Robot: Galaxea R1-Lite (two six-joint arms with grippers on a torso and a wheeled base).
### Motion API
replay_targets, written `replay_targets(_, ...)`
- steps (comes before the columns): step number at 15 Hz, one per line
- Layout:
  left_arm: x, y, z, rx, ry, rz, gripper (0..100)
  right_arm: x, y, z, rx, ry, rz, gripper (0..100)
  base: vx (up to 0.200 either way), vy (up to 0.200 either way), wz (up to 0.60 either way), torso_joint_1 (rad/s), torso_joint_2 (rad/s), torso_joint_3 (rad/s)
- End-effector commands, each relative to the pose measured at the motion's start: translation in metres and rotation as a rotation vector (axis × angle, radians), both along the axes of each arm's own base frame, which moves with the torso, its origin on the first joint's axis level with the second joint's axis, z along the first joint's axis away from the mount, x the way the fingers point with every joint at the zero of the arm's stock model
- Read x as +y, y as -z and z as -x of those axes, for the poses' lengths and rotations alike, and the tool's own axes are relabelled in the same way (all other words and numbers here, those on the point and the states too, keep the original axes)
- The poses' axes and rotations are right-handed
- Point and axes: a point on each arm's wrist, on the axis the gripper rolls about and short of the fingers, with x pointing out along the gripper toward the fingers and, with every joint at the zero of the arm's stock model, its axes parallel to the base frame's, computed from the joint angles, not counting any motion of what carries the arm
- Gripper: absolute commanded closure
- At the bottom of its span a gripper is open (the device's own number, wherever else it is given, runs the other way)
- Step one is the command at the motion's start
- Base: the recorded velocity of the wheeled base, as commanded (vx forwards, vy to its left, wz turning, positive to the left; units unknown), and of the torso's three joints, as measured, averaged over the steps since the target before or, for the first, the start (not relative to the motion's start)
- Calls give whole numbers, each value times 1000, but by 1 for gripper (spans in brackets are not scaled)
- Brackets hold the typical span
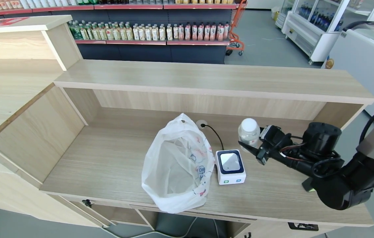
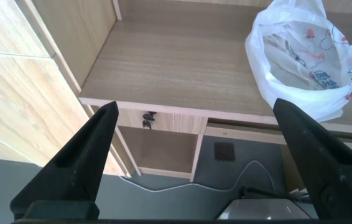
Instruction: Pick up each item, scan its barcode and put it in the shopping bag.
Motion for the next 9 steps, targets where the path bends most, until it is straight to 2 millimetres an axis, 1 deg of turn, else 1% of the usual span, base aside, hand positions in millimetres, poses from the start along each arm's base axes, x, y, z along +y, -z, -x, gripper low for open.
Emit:
replay_targets(1, 0, 0, 0, -2, 0, -1, 0, 1, 16, -11, 27, -12, 7, 100, 0, 0, 0, 0, 0, 0)
replay_targets(4, 0, 0, 0, -2, 0, -1, 0, 5, 23, -18, 35, -49, 9, 100, 0, 0, 0, 0, 0, 0)
replay_targets(5, 0, 0, 0, -2, 0, -1, 0, 7, 26, -24, 29, -50, 8, 100, 0, 0, 0, 0, 0, 0)
replay_targets(9, 0, 0, 0, -2, 2, -1, 0, 14, 35, -30, 38, -70, 10, 100, 0, 0, 0, 0, 0, 0)
